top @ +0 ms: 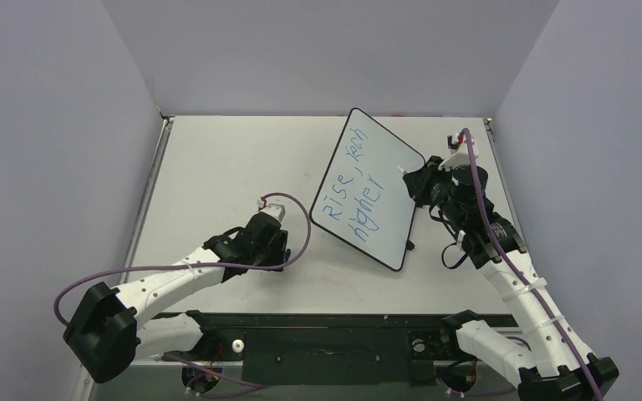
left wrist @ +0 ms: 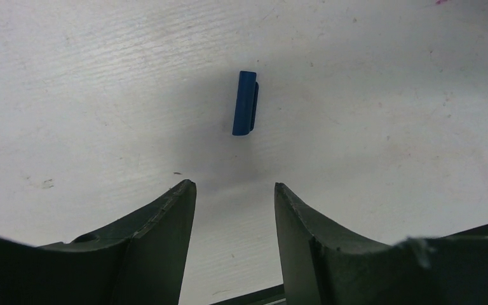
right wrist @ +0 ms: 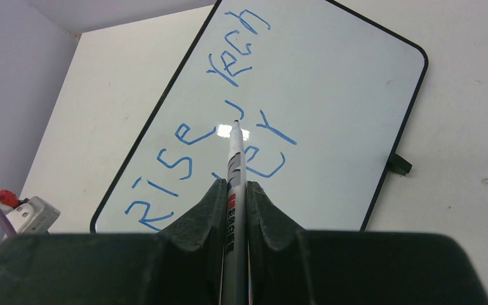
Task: Write a sentence on the whiteboard
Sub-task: Close the whiteboard marker at the center of the board.
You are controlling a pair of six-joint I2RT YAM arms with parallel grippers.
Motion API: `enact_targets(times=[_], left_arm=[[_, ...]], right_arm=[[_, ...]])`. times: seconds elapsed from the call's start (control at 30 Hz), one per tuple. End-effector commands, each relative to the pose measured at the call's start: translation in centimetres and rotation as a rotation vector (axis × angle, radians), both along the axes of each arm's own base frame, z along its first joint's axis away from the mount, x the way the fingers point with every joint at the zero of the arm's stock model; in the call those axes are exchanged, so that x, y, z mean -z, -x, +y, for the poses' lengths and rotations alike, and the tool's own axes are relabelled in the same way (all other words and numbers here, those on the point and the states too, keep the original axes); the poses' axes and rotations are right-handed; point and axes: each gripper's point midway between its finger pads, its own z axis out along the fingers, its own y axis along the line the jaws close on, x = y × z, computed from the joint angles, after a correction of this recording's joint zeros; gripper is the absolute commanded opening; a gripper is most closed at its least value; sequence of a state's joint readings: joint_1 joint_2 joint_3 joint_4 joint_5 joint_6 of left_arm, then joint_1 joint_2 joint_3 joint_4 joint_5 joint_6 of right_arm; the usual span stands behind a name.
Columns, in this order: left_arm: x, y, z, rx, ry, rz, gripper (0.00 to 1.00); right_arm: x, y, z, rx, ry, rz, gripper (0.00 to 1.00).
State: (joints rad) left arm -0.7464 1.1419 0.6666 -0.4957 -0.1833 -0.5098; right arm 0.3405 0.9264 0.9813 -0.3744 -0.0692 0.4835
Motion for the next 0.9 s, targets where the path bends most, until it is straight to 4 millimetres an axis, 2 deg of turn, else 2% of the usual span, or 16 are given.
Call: enact_targets(times=[0.0,0.3,0.6,0.73,0.87], left_arm=[[0.5,-1.8,-2.2,-0.015,0.042,-0.041,0.46],[3.4,-3.5,-2.7,0.012,-0.06,-0.037,0.5],[4.8,-4.3,-3.0,0.024,-0.101,-0.03,0.47],[5.0,-4.3,-3.0,0.026,-0.105,-0.028,0.32],[5.1,-4.3,-3.1,0.028,-0.106,-0.022,0.05]], right_arm=[[-2.7,-0.1,0.1,-0.005,-0.034,-0.076,0.0],[-3.1,0.2,0.0,-0.009,-0.028,-0.079,0.0],[-3.0,0.0,0.0,-0.009,-0.017,-0.073,0.0],[-3.0,-0.2,0.0,-0.008,-0.014,-0.071,0.0],[-3.0,-0.3,0.2,-0.017,-0.015,-0.068,0.0]])
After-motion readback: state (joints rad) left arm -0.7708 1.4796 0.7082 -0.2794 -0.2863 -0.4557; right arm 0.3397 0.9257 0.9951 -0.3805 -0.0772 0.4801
